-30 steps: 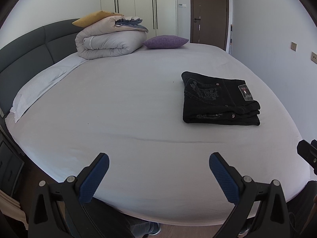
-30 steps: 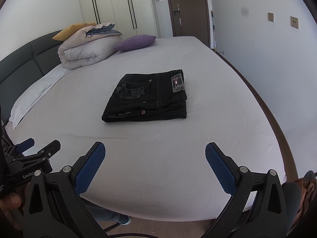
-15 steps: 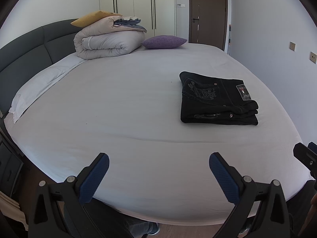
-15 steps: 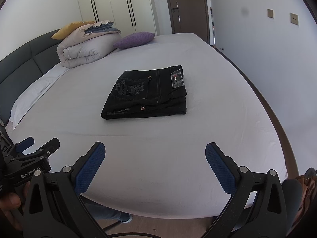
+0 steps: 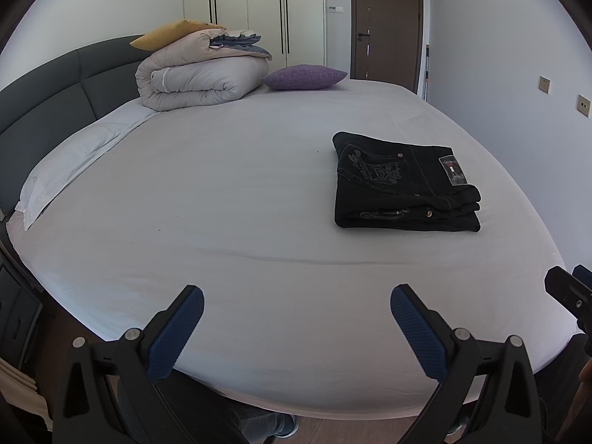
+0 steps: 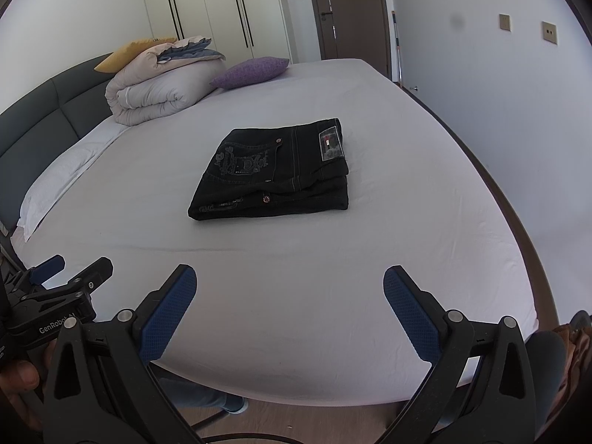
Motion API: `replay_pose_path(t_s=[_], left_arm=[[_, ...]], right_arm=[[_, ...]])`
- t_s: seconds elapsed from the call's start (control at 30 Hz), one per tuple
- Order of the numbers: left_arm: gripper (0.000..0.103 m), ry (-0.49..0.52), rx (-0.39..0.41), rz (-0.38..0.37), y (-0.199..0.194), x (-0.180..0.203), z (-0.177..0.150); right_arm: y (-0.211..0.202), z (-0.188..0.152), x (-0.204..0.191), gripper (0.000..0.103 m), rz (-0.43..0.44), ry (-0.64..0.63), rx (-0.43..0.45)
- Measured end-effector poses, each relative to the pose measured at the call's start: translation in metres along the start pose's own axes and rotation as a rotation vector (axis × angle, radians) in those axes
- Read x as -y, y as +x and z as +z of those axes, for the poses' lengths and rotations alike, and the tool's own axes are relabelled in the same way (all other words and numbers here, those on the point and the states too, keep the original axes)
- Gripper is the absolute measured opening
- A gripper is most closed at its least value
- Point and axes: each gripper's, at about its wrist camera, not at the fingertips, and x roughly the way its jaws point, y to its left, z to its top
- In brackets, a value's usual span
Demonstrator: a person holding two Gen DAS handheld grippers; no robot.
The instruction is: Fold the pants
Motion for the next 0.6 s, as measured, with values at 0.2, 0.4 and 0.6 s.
replay_pose_path(t_s=[0.2, 0.4, 0.6], left_arm=[[0.103, 0.004, -0.001, -0.003, 0.0005, 0.0017, -0.0001], [0.103, 0.003, -0.002, -0.002, 0.0003, 0.002, -0.0002], [0.103, 0.003, -0.002, -0.003, 0.0001, 0.0021, -0.0003]], right_arm=[[0.0017, -0.0015, -0.0022, 0.103, 0.0, 0.001, -0.002], [0.0002, -0.0016, -0.0022, 0.103, 0.0, 0.002, -0.002], [-0.0005, -0.0014, -0.0019, 0.103, 0.0, 0.002, -0.003]])
